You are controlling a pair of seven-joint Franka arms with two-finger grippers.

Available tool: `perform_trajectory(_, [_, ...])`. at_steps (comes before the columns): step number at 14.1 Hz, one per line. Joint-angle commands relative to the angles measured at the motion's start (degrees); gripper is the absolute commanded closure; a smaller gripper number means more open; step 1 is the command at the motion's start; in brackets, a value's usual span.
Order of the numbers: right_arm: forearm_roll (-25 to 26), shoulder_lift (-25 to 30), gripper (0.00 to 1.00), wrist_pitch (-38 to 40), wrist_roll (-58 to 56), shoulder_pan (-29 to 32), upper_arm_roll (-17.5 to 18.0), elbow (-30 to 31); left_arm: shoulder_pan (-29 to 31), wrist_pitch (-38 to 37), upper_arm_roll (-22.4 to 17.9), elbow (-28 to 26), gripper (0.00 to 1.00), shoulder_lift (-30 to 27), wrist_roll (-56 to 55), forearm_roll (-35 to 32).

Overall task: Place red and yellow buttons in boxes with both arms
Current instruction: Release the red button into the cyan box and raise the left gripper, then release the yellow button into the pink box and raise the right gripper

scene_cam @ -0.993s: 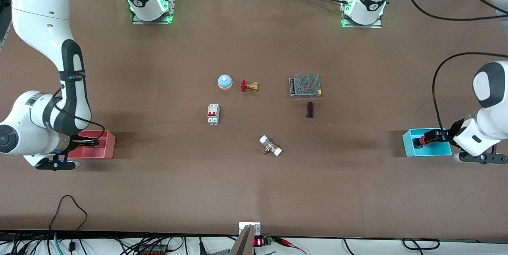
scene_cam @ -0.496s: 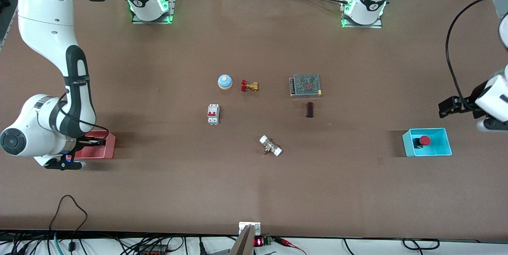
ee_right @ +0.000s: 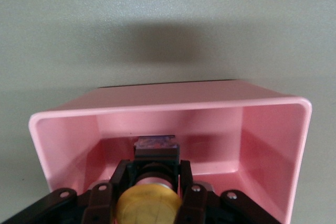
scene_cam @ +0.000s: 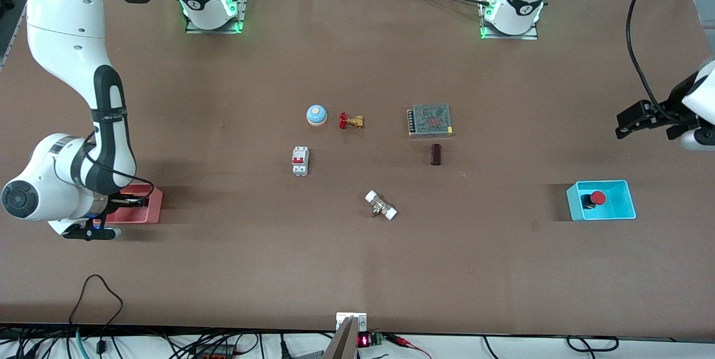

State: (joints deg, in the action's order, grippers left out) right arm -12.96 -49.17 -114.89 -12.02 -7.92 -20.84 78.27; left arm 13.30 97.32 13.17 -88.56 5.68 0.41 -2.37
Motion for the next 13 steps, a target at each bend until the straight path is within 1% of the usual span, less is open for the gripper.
perform_trajectory(1, [-1.2,-0.9,0.30,-1.0,-0.6,0.4,0.3,-0.3,-12.5,-2.4,-13.0,-1.7,0.00,-4.2,0.7,1.8])
perform_trajectory(2, [-1.2,-0.6,0.00,-1.0,-0.4,0.4,0.3,-0.4,-14.3,-2.8,-14.9,-2.3,0.00,-5.1,1.3,1.8])
perform_trajectory(4, [-1.1,0.2,0.00,-0.4,-1.0,0.2,0.1,-0.8,-14.2,-3.0,-15.0,-3.8,0.00,-7.0,4.1,2.0])
perform_trajectory(5, [-1.0,1.3,0.00,-0.2,-1.1,0.2,0.0,-0.8,-14.0,-2.9,-15.1,-4.9,0.00,-8.0,4.0,3.2])
perform_trajectory(7, [-0.8,2.9,0.00,0.4,-1.0,0.0,-0.2,-0.8,-11.6,-2.8,-14.5,-5.7,0.00,-9.5,4.1,5.0])
perform_trajectory(10, [-0.7,5.5,0.00,4.8,-0.9,0.2,-0.6,-1.1,-11.0,-2.2,-13.5,-8.6,0.00,-11.8,4.2,5.0])
perform_trajectory(13, [-0.5,10.8,0.00,9.4,-0.7,0.1,-0.6,-1.1,-11.0,-2.2,-13.3,-8.2,0.00,-11.7,3.5,5.0])
